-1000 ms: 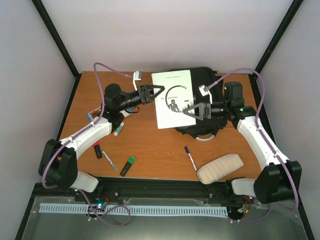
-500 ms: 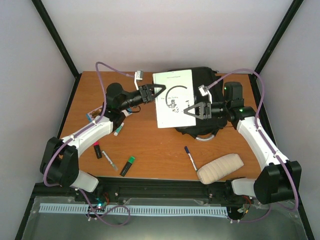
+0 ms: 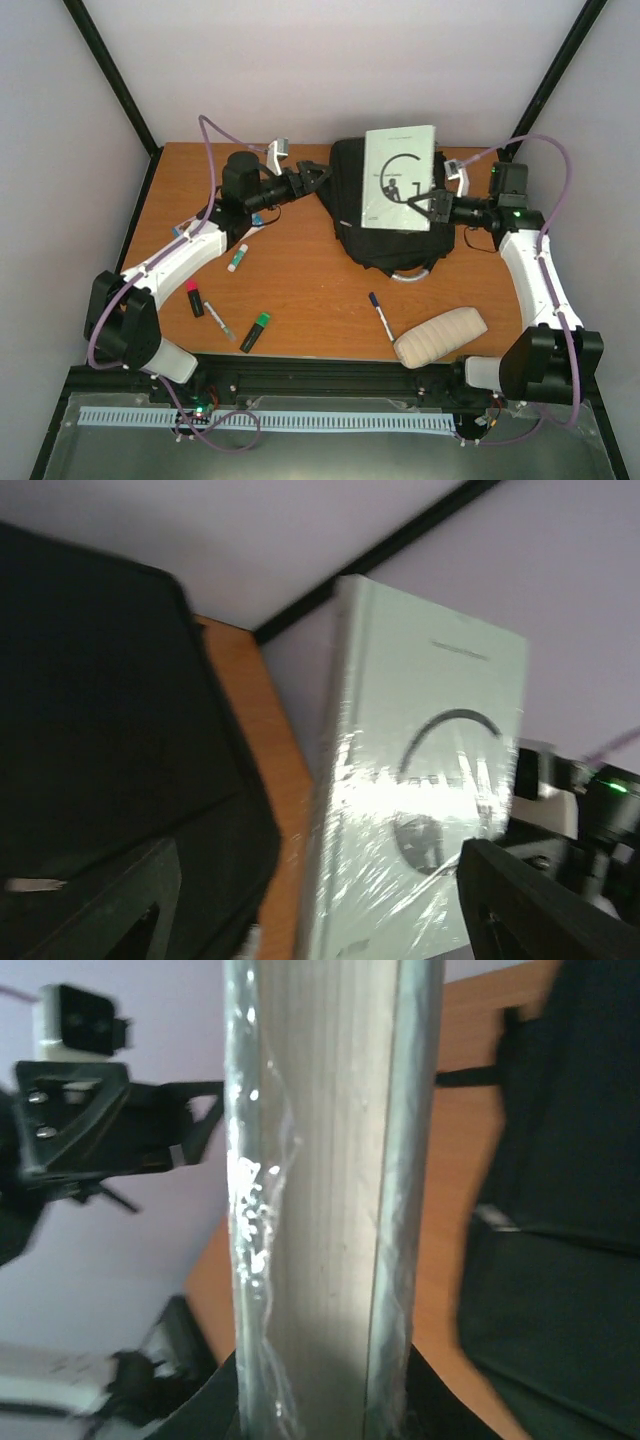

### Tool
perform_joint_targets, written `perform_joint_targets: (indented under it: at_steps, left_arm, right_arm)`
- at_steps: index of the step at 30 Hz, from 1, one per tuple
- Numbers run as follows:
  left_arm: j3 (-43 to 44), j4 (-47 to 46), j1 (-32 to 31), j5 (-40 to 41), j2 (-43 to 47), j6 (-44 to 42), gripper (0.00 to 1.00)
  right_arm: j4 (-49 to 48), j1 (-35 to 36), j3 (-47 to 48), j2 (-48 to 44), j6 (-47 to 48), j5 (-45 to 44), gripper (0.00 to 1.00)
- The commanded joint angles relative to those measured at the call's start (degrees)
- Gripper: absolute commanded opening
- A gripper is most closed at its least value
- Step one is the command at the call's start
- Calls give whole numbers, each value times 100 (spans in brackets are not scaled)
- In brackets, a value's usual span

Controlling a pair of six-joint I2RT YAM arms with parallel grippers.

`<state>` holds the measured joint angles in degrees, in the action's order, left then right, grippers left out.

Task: Pack the student bag
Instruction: Pick up the book from the center of the board, then adjust the student bag at the center of the board.

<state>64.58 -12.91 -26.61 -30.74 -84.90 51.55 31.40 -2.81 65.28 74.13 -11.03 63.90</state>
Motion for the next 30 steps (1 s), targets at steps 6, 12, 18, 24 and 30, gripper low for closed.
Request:
perform_joint_targets:
  at_steps: [6, 12, 18, 24, 30]
  left_arm:
    - [1534, 2788, 18, 1316, -1277, -1110, 72]
    - [2423, 3426, -2, 1838, -2414, -1251, 64]
    - [3265, 3488, -98, 1634, -3371, -1319, 61]
    - [4340, 4012, -262, 1795, -4359, -1408, 60]
    - [4913, 4458, -324, 2215, -4840, -1243, 50]
  right_arm:
    - [-749, -621, -1043, -885, 1553, -2008, 3]
    - [-917, -692, -1421, -1335, 1893, -2394, 3]
    - [-990, -812, -1639, -1477, 2026, -2231, 3]
    - [-1098, -817, -1717, -1678, 2008, -2080, 3]
    - [-1083, -849, -1720, -1674, 2042, -2142, 3]
